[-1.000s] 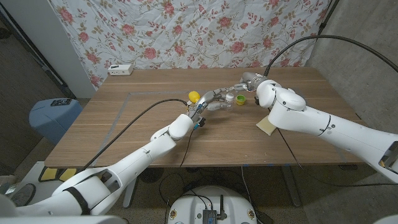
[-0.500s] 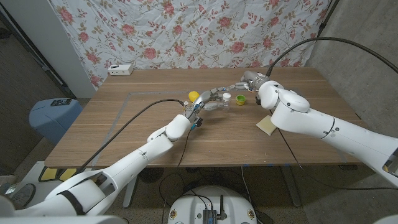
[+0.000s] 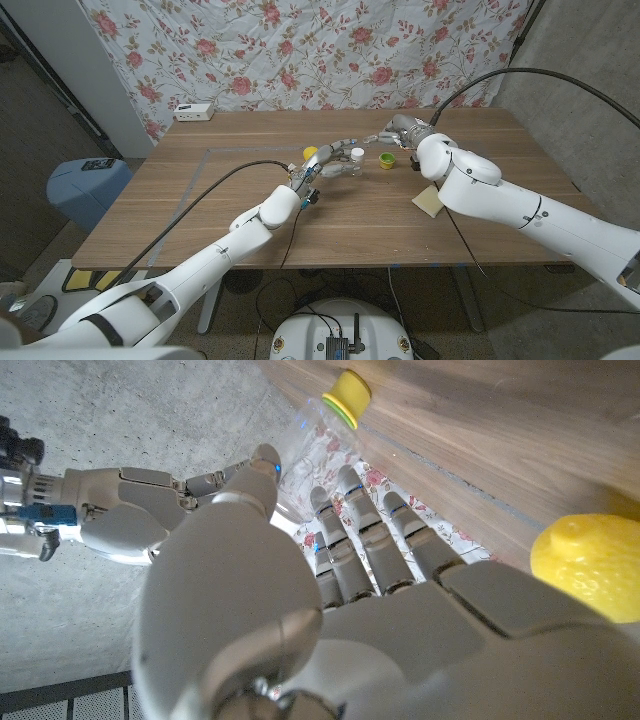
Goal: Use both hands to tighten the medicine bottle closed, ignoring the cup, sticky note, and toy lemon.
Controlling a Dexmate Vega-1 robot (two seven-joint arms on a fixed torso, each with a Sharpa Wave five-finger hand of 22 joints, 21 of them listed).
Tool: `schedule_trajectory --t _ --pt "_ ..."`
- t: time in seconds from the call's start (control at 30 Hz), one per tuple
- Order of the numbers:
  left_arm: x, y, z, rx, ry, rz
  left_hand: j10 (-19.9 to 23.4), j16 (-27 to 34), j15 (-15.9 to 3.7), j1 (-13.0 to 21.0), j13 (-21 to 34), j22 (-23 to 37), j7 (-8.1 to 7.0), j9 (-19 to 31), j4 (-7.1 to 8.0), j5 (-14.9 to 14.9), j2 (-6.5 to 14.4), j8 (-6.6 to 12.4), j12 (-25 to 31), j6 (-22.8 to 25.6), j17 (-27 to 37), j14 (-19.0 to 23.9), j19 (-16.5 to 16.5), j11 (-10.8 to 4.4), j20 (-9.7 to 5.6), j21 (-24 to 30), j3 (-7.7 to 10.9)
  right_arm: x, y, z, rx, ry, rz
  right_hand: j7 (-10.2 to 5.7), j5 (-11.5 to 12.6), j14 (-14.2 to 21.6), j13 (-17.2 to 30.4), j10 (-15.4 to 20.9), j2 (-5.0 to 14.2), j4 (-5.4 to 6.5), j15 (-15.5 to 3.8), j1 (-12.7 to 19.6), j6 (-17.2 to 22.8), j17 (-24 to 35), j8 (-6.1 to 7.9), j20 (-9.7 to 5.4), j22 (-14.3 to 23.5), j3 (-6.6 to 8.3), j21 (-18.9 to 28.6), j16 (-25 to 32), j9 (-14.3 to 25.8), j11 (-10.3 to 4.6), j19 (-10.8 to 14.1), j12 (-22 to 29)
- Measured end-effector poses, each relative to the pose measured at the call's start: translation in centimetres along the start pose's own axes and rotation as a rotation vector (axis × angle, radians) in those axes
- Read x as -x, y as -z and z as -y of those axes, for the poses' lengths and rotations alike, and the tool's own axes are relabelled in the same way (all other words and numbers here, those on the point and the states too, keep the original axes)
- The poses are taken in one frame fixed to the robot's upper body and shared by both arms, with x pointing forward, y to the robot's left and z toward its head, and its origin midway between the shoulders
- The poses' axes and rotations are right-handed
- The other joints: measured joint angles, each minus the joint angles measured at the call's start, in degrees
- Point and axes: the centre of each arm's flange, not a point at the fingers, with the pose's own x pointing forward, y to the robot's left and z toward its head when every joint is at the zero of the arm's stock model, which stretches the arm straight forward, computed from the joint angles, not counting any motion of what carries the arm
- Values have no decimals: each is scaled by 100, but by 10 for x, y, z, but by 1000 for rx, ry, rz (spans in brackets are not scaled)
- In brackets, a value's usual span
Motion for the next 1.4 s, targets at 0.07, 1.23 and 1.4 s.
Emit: schedule_trajectory --t 0.07,1.23,1.4 --pt "3 0 -2 2 -7 -1 0 0 0 0 1 0 0 0 0 0 1 0 0 0 0 0 0 0 0 0 0 0 -1 0 -4 4 5 -17 0 -13 0 0 16 0 -12 -15 -176 0 -21 -3 0 0 0 0 -9 0 4 0" --pt "37 2 -35 34 -85 -22 -113 0 162 -6 -9 0 -258 0 40 -6 7 -40 -5 -235 29 -743 -1058 -114 325 -63 -371 -3 24 -21 -328 158 127 113 0 -178 -17 -46 280 -5 -134 -173 -1288 1 3 -303 -43 26 0 0 -122 0 32 40" --pt "43 2 -41 27 -83 -30 -260 0 174 -7 -12 0 -298 0 55 -5 8 -63 -5 -359 28 -940 -1195 -133 347 -62 -467 -2 24 -21 -372 180 153 122 0 -249 -43 -101 317 25 -165 -210 -1318 -15 4 -342 -43 24 -23 0 -148 -42 -6 19"
